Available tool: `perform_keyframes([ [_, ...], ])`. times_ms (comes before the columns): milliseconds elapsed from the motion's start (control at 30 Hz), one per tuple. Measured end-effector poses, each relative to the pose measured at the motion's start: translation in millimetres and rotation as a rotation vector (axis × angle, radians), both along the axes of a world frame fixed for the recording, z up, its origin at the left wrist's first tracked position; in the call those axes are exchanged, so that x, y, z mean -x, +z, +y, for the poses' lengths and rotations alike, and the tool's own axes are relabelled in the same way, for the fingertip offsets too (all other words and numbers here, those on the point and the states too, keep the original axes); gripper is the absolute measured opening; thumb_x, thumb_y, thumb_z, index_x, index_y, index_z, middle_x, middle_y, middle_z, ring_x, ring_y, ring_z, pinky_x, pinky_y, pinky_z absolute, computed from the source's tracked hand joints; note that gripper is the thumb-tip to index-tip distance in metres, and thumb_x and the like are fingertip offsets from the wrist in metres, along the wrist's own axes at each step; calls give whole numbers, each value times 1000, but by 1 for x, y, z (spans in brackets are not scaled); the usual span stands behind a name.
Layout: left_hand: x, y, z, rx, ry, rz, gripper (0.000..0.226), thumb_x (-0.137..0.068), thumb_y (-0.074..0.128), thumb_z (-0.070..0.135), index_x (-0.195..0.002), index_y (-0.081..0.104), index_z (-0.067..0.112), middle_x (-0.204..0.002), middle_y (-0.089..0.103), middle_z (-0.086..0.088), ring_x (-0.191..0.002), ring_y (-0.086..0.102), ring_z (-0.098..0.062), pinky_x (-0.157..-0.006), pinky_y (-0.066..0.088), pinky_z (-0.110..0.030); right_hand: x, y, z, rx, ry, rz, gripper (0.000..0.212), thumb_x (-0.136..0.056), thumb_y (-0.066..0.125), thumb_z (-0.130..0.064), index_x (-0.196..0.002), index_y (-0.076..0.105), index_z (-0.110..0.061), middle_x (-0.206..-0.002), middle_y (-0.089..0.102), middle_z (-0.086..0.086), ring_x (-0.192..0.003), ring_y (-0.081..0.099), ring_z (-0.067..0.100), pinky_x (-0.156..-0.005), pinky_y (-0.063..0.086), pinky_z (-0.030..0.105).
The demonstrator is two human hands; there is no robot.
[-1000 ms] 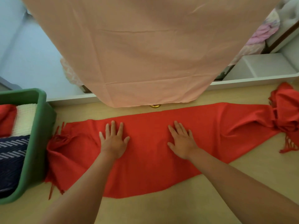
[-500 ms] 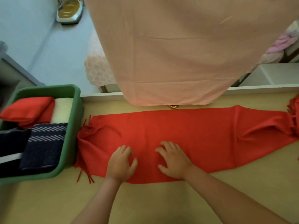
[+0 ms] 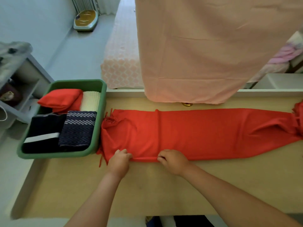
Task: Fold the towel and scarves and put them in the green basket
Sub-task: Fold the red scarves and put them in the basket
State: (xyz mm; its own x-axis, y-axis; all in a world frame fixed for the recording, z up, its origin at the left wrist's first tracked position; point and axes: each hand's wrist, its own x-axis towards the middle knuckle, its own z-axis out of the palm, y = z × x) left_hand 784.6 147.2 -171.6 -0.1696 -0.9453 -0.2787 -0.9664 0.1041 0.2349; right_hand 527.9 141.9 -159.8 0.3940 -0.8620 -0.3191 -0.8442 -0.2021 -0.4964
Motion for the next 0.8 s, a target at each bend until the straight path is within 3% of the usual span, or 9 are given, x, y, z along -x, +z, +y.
perform_keyframes([
  [133,12,17,-7,-136,80,-130,34,-88,42,22,-110,67,25,-115,58,1,-111,49,-26,-88,45,-36,-1,6,9,-137,72,19,34,-101,50,-28,-128,65,-16,-133,64,0,-125,56,16,-103,40,27],
  [233,36,27,-16,-73,47,-168,33,-90,42,31,-112,64,21,-118,60,-2,-113,52,-27,-90,43,-38,25,20,6,-137,-42,-9,34,-100,51,-22,-130,64,-15,-136,62,1,-128,54,14,-106,36,22],
  [367,87,31,-29,-58,-41,30,31,-91,45,27,-112,67,25,-121,63,-3,-120,53,-27,-96,46,-37,94,41,3,-56,-228,50,30,-98,54,-17,-124,68,-15,-132,65,1,-126,56,15,-104,35,20],
  [500,157,33,-41,-124,-146,258,31,-91,50,21,-115,69,24,-122,67,0,-117,60,-22,-97,47,-30,177,42,7,31,-424,197,29,-94,52,-22,-117,71,-25,-126,68,-4,-119,60,16,-102,45,30],
  [667,268,33,-44,-204,-247,379,32,-91,52,17,-119,67,19,-122,68,0,-117,61,-17,-100,44,-25,279,38,30,38,-544,323,27,-88,54,-23,-109,71,-28,-115,70,-2,-108,65,21,-94,50,33],
  [800,362,27,-37,-209,-308,435,31,-88,55,18,-117,69,18,-118,70,-1,-112,63,-17,-97,46,-26,354,31,40,19,-553,386,31,-87,51,-22,-112,68,-28,-115,65,-2,-110,63,24,-90,50,35],
])
